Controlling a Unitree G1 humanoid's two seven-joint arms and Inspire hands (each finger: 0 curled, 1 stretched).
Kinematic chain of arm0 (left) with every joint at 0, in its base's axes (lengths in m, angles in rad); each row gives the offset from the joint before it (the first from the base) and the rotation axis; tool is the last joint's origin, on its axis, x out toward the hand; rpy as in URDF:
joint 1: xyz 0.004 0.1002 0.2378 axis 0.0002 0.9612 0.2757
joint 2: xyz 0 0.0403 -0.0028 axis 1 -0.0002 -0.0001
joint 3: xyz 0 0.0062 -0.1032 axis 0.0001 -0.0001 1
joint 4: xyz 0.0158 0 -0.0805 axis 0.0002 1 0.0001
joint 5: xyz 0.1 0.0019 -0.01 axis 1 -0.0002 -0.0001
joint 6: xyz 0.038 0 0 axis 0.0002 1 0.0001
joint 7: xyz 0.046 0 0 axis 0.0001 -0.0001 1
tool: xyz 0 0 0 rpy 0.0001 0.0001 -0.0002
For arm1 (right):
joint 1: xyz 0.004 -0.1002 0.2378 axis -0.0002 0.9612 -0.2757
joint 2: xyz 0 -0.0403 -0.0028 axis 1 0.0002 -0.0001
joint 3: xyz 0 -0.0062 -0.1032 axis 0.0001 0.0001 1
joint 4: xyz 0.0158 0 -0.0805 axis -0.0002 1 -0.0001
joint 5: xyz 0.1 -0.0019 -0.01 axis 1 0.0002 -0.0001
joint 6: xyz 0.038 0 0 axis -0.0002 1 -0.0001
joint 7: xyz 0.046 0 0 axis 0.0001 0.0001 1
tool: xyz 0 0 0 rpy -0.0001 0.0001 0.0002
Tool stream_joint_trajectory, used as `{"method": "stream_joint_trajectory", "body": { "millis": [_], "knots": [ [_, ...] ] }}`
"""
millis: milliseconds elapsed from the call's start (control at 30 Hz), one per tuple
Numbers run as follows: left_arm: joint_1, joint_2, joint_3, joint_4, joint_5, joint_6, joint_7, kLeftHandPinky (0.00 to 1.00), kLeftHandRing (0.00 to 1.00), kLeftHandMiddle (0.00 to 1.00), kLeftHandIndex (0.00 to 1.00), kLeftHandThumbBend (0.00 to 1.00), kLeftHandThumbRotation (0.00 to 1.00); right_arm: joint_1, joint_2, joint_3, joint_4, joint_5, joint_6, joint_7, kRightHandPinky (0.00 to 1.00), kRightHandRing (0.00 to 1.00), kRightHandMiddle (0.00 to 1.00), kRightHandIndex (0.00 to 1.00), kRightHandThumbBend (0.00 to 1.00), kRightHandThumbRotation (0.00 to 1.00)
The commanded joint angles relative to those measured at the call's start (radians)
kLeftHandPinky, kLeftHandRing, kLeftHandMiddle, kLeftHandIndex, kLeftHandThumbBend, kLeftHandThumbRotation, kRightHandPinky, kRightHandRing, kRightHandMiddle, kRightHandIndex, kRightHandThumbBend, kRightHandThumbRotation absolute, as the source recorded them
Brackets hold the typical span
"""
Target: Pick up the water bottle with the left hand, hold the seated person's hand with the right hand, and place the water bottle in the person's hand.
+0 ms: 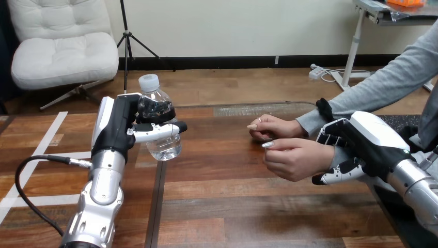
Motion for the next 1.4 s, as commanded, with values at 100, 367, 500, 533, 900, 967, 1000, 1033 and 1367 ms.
{"method": "stream_joint_trajectory", "body": {
  "millis": [100,367,500,533,900,967,1000,1033,1367],
  "knots": [
    [-0.109,0.013,0.0,-0.037,0.003,-0.018,0.015,0.24,0.32,0.38,0.4,0.75,0.0,-0.037,0.011,-0.017,-0.053,-0.007,0.003,-0.03,0.38,0.4,0.44,0.44,0.83,0.0],
    [-0.114,0.008,0.005,-0.033,-0.01,-0.018,0.006,0.27,0.35,0.39,0.39,0.74,0.0,-0.034,0.013,-0.02,-0.068,-0.003,0.014,-0.02,0.39,0.41,0.46,0.45,0.82,0.0],
    [-0.117,0.005,0.008,-0.029,-0.018,-0.025,0.001,0.28,0.36,0.4,0.39,0.74,0.0,-0.034,0.013,-0.018,-0.076,-0.007,0.026,-0.019,0.39,0.42,0.46,0.46,0.82,0.0],
    [-0.118,0.005,0.007,-0.027,-0.017,-0.027,0.003,0.29,0.37,0.4,0.39,0.74,0.0,-0.034,0.013,-0.018,-0.078,-0.008,0.029,-0.017,0.39,0.42,0.46,0.46,0.82,0.0],
    [-0.137,-0.003,0.003,0.003,-0.019,-0.043,0.004,0.3,0.37,0.41,0.38,0.74,0.0,-0.037,0.021,-0.013,-0.091,-0.006,0.056,-0.007,0.39,0.42,0.47,0.46,0.82,0.0],
    [-0.14,-0.005,0.003,0.006,-0.021,-0.042,0.005,0.3,0.37,0.4,0.38,0.74,0.0,-0.037,0.022,-0.012,-0.093,-0.007,0.064,-0.004,0.4,0.43,0.47,0.47,0.82,0.0],
    [-0.143,-0.007,0.003,0.01,-0.022,-0.043,0.006,0.3,0.37,0.4,0.38,0.74,0.0,-0.038,0.024,-0.011,-0.095,-0.007,0.072,0.002,0.4,0.43,0.47,0.47,0.81,0.0],
    [-0.145,-0.009,0.003,0.013,-0.022,-0.043,0.006,0.3,0.37,0.4,0.38,0.74,0.0,-0.038,0.025,-0.011,-0.096,-0.006,0.078,0.005,0.4,0.43,0.47,0.47,0.81,0.0],
    [-0.161,-0.02,0.002,0.037,-0.02,-0.045,0.019,0.29,0.36,0.4,0.38,0.75,0.0,-0.04,0.032,-0.006,-0.106,-0.015,0.092,0.002,0.41,0.44,0.48,0.48,0.81,0.0]
  ]
}}
